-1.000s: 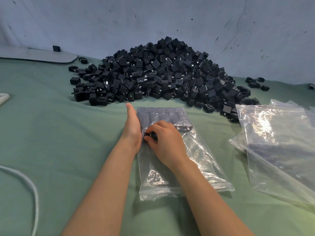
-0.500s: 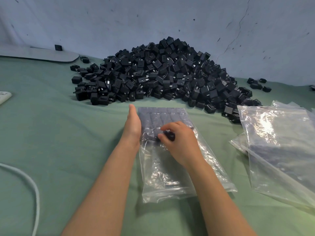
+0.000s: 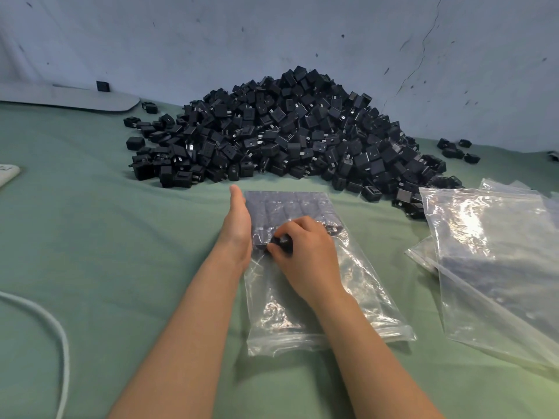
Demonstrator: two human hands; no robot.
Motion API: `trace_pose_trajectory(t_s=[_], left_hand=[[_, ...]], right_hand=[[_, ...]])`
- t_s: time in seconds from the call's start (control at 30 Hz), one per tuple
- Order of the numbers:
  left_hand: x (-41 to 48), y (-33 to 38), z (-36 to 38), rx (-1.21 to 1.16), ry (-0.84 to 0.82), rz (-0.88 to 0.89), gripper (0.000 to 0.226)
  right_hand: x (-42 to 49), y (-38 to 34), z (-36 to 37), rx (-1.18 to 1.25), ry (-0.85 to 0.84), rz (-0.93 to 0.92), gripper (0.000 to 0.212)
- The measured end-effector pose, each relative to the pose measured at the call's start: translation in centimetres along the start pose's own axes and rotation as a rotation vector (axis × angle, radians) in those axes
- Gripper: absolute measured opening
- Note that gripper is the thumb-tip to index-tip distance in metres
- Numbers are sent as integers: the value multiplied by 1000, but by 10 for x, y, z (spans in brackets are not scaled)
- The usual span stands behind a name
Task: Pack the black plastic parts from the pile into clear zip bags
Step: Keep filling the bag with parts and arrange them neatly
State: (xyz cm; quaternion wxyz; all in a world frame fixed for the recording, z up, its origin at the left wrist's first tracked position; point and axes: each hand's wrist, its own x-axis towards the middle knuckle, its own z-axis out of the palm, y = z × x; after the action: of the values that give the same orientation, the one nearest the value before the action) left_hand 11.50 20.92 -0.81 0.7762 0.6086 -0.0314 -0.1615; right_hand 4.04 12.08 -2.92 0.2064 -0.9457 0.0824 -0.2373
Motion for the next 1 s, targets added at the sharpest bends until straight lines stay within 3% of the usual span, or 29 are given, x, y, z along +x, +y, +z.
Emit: trace_pose_trajectory(t_s=[0.13, 0.33, 0.43, 0.73, 1.0], left_hand=[[-4, 1, 3, -12, 36, 22, 54], [-1, 2, -5, 65, 51, -33, 63], [-3, 2, -4, 64, 48, -28, 65], [-1, 1, -2, -1, 16, -36, 72], [-3, 0, 0, -5, -20, 16, 63]], right_hand=[[0, 4, -6, 110, -22, 22, 15], [-2, 24, -28, 247, 105, 255, 16], [-4, 24, -26, 267, 86, 312, 19], [-5, 25, -21, 320, 96, 326, 21], [-4, 26, -20, 355, 84, 337, 23]])
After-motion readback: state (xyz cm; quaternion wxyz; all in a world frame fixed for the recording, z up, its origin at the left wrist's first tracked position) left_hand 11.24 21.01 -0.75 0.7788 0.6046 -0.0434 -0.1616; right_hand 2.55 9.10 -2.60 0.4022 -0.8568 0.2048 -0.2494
